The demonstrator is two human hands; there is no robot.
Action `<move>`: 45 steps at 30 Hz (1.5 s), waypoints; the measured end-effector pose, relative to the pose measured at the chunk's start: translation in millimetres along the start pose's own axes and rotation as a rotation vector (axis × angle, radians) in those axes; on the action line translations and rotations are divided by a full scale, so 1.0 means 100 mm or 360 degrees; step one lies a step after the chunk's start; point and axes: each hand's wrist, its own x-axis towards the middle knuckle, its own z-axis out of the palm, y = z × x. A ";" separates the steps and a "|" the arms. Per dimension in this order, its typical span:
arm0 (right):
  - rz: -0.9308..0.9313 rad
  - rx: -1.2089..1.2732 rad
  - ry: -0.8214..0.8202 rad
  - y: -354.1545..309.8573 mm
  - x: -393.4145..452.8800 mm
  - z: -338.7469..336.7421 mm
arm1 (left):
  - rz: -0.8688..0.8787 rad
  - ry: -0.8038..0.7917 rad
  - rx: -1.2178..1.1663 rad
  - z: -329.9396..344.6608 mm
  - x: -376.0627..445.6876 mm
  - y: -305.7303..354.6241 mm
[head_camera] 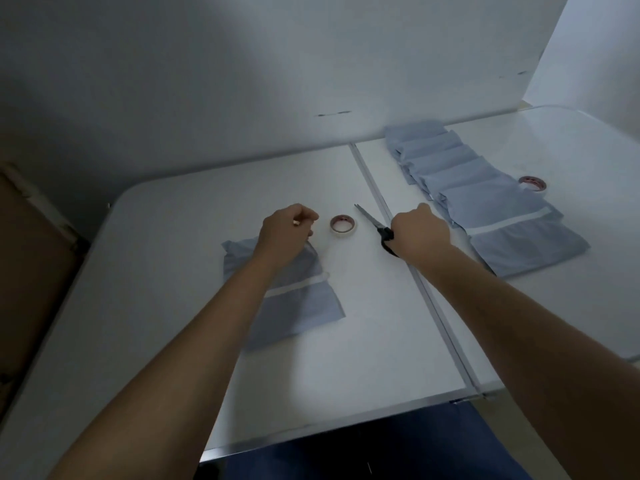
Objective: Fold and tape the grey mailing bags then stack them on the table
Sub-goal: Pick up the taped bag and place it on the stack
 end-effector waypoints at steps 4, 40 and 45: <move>-0.0121 0.0133 -0.0001 -0.06 -0.03 0.04 | 0.0116 0.0045 0.0171 -0.21 -0.45 -0.25; -0.0453 0.0470 -0.0030 -1.20 -1.29 0.59 | 0.0066 -0.0065 0.0755 -0.49 -1.56 -1.15; -0.0479 0.0464 0.0010 -1.18 -1.29 0.63 | -0.0154 0.0128 0.0678 -0.73 -1.67 -1.26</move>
